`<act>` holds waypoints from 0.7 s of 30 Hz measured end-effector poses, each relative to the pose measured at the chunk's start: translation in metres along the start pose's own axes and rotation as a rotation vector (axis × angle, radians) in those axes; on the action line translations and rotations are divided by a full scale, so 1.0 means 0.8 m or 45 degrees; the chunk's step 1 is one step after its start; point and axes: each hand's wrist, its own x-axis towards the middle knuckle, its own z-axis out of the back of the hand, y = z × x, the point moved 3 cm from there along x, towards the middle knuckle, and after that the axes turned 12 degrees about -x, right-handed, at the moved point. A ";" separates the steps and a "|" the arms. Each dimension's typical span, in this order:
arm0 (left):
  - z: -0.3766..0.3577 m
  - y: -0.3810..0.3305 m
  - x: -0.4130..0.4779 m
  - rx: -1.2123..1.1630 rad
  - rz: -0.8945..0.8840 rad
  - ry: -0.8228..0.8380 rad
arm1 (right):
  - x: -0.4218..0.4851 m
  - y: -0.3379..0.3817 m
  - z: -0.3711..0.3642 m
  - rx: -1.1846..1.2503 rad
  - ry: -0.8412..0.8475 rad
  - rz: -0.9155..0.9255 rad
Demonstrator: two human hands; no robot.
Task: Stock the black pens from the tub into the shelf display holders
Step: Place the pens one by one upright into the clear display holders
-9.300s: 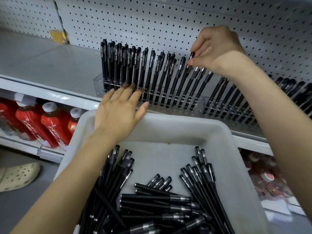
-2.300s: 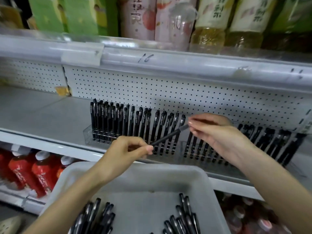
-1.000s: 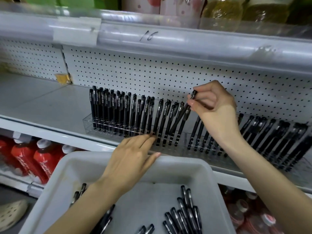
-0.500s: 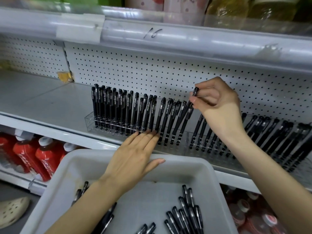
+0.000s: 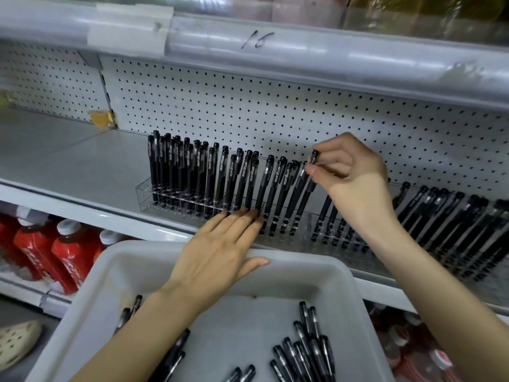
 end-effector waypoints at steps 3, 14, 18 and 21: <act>0.001 -0.002 -0.001 -0.009 -0.002 0.006 | -0.005 -0.006 -0.010 -0.082 0.046 0.009; 0.003 0.001 -0.001 -0.123 0.045 0.111 | -0.011 -0.002 -0.012 -0.451 0.013 0.219; 0.021 -0.005 0.004 -0.338 0.176 0.125 | -0.029 0.013 -0.001 -0.399 0.022 0.119; 0.043 0.002 0.003 -0.661 0.314 0.165 | -0.067 0.027 -0.004 -0.178 0.111 0.092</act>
